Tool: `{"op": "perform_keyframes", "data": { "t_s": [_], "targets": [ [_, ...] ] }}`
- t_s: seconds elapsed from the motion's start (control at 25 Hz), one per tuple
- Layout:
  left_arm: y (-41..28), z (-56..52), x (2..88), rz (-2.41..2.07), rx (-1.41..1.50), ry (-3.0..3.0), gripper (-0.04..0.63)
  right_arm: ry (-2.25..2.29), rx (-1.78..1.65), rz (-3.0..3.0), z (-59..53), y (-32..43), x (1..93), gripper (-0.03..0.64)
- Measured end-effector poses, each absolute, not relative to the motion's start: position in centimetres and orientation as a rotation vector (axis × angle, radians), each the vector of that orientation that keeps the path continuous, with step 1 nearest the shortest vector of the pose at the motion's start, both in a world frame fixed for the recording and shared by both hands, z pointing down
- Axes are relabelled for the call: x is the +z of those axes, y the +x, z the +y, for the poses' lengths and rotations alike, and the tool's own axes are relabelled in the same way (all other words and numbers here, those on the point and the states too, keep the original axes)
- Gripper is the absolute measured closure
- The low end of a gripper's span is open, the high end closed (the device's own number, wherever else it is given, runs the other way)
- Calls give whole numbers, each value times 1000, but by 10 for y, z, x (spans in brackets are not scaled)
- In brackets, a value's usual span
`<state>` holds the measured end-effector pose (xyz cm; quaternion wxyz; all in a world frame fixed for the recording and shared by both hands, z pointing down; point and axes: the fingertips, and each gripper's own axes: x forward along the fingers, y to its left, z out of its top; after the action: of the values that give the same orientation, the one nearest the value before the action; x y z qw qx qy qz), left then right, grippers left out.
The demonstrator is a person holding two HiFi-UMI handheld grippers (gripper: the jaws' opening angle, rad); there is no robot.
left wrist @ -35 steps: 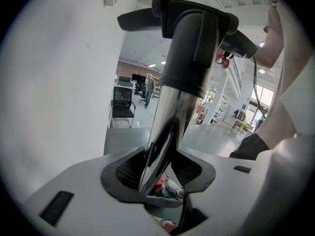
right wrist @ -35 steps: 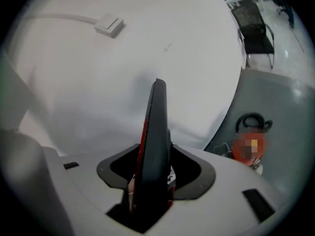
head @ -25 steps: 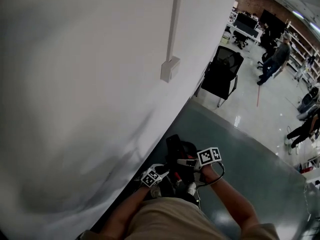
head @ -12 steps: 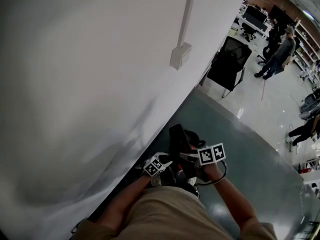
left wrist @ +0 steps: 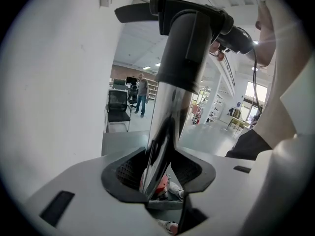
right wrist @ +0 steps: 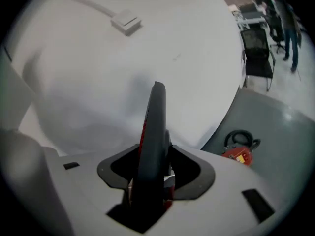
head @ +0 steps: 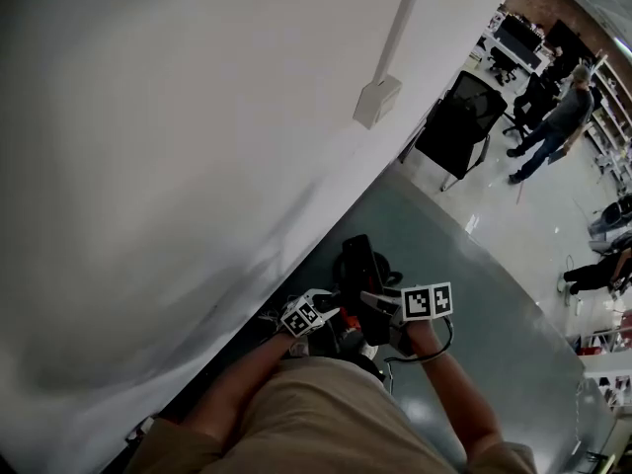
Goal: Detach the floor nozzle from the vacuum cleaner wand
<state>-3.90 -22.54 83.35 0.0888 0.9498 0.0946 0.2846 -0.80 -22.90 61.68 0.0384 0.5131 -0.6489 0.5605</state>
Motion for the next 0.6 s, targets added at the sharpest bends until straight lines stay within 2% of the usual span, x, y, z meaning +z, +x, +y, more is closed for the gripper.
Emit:
{"op": "perform_keyframes", "data": {
  "t_s": [0.08, 0.28, 0.48, 0.6],
  "targets": [
    [-38, -226, 833, 286, 843, 2829, 428, 1552, 1682, -1984, -230, -6, 617, 413],
    [-33, -223, 832, 314, 828, 2862, 430, 1600, 2121, -1999, -224, 26, 633, 416],
    [-27, -227, 834, 303, 820, 2883, 431, 1595, 1748, -1993, -229, 13, 618, 417],
    [-27, -227, 833, 296, 816, 2892, 433, 1578, 1848, -2007, -230, 20, 622, 417]
  ]
}}
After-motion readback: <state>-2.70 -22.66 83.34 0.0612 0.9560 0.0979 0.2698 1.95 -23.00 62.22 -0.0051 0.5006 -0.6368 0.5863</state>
